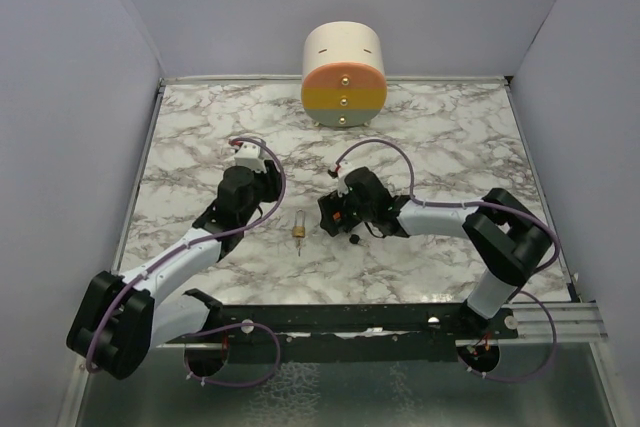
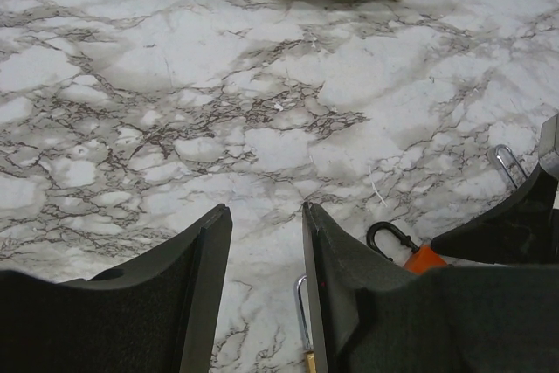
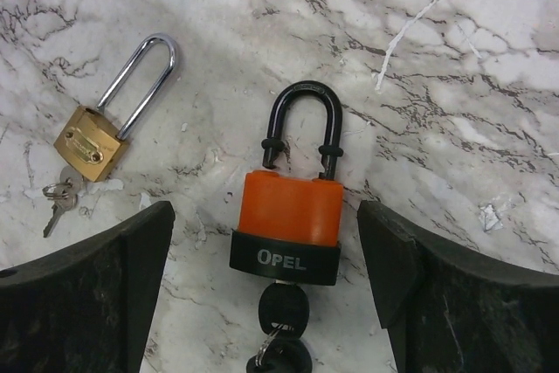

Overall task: Lock with the key
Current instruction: Pick up the lock from the center of the board.

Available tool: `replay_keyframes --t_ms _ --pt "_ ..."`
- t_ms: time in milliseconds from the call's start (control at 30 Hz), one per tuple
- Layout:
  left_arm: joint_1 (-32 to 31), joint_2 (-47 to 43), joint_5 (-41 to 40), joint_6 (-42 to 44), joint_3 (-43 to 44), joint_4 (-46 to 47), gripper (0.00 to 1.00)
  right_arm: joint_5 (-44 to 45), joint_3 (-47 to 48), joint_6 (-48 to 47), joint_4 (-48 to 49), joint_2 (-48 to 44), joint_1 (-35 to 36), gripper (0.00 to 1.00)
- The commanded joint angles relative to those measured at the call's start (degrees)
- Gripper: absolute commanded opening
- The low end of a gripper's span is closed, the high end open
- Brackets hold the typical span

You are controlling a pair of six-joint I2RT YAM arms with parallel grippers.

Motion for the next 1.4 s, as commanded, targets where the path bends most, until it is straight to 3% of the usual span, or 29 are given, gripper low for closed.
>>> replay_keyframes --t_ms 0,467,800,1367 --pt "0.54 1.74 1.08 -0.98 1.04 1.43 0.41 6.04 2.73 0.86 -2.61 2.10 1.86 0.85" --pt "0.62 2.44 3.09 -1.11 1.80 1.43 0.41 11.65 1.93 4.05 -5.96 3.58 2.52 0.70" --pt "0.64 2.58 3.26 -2.15 1.96 1.83 0.41 11.04 2.38 2.97 -8.30 4.62 2.67 0.62" --pt "0.98 2.61 2.47 -1.18 4.10 2.12 0.41 18.84 4.18 2.69 -15.85 7.16 5.66 0.59"
